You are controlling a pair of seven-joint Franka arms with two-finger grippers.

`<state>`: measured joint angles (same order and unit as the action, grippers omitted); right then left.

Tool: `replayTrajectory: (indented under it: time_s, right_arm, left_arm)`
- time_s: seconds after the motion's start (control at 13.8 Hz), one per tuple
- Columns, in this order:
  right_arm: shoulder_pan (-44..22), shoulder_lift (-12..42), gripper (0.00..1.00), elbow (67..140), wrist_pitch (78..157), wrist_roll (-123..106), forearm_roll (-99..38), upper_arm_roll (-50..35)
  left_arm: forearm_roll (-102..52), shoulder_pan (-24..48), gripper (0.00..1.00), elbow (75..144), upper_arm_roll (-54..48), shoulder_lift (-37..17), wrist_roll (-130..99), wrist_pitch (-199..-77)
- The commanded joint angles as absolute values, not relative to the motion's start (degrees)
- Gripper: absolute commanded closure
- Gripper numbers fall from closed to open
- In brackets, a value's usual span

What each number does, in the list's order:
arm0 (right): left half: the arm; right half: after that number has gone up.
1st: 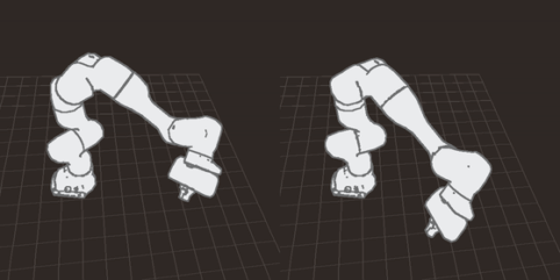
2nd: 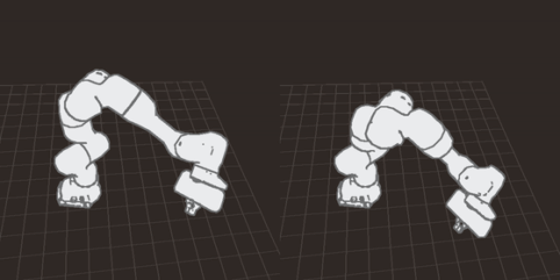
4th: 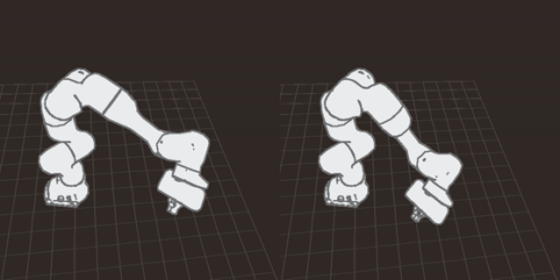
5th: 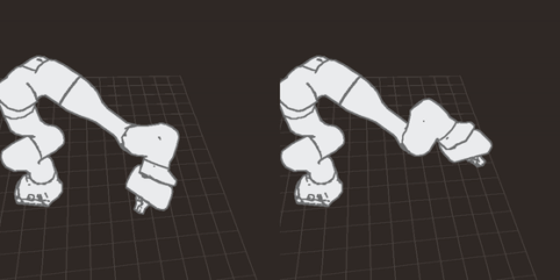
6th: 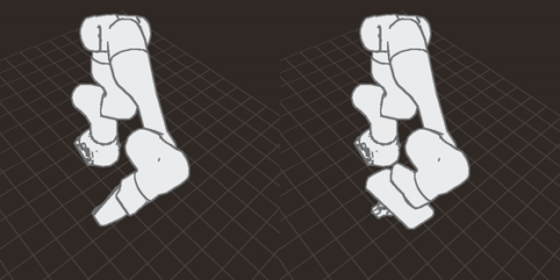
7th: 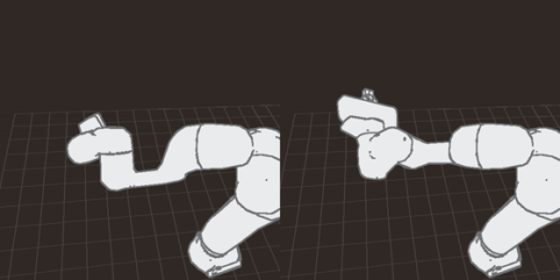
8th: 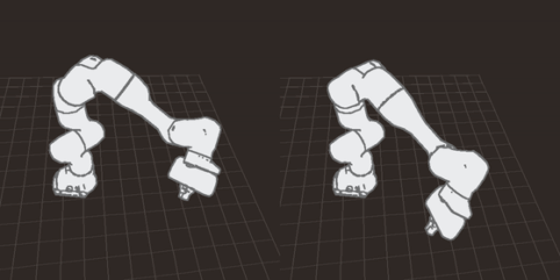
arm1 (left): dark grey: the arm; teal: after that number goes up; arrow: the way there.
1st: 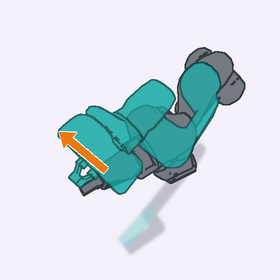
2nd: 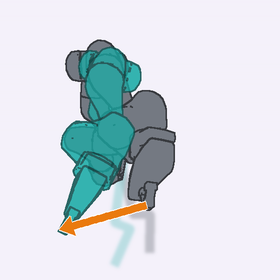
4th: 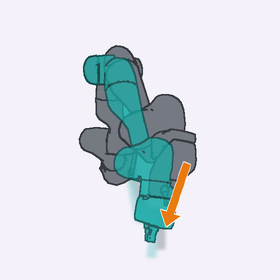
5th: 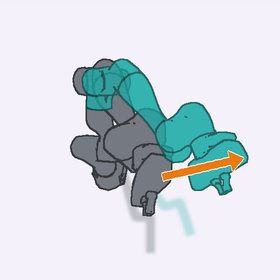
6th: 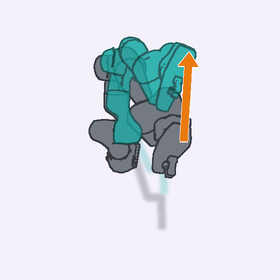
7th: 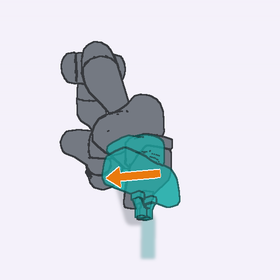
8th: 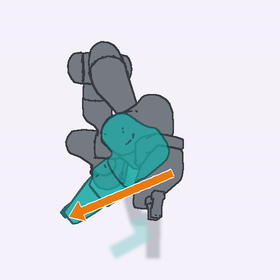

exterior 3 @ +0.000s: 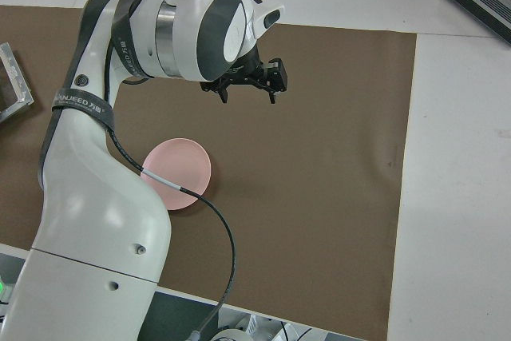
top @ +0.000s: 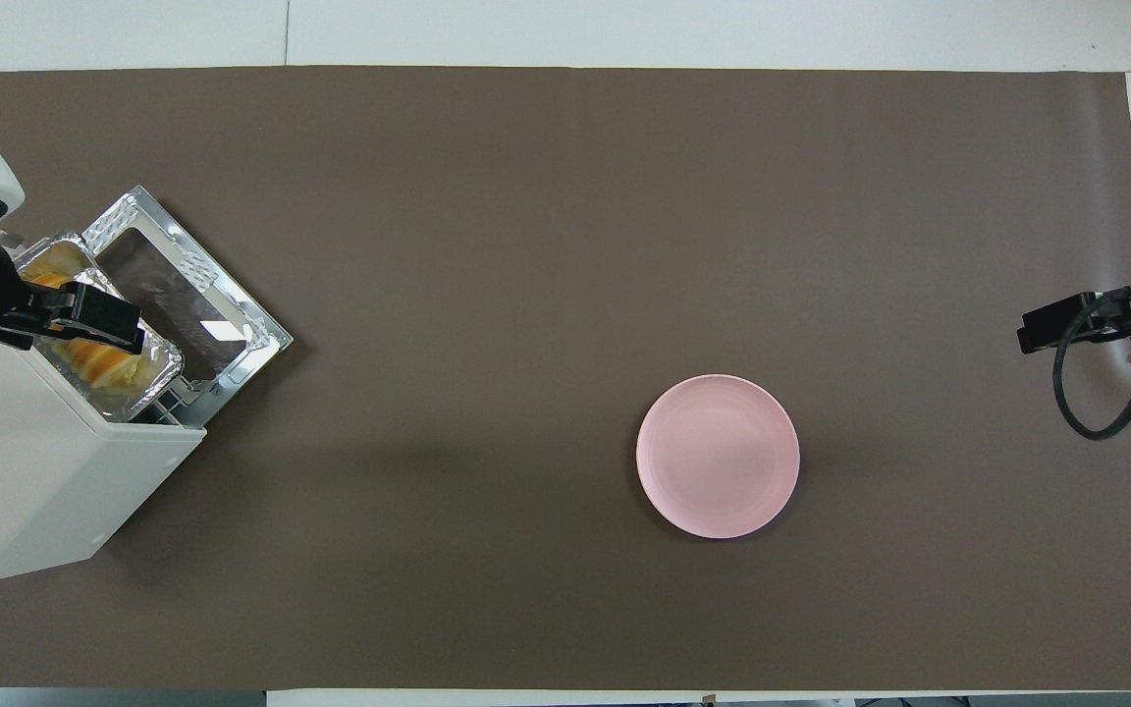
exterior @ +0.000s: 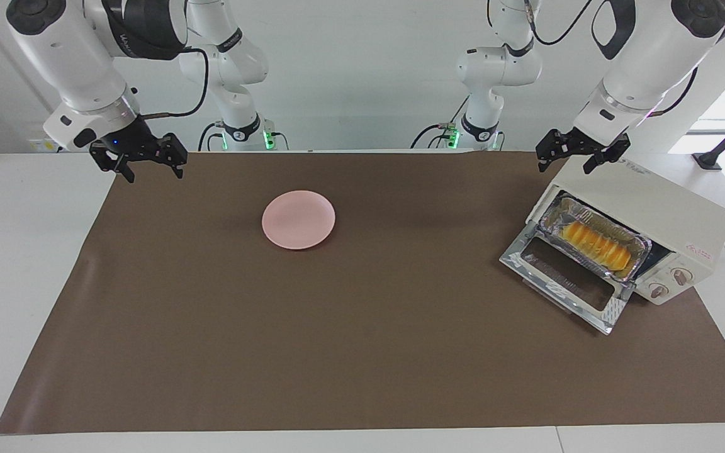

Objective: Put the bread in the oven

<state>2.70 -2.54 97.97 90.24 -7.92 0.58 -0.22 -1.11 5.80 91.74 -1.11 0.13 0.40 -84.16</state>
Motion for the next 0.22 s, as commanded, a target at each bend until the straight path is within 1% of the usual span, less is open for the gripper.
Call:
replayTrajectory:
  time_s: [0.0,0.15]
  right_arm:
    - [3.34,-4.04,0.00,99.84,90.88,-8.53,1.49,-0.88]
    - [3.34,-4.04,0.00,99.76,90.88,-8.53,1.49,-0.88]
  left_arm:
    - [-0.09,5.80,0.00,93.69,-1.41,2.02,0.35,-85.78]
    - [-0.09,5.80,0.00,93.69,-1.41,2.02,0.35,-85.43]
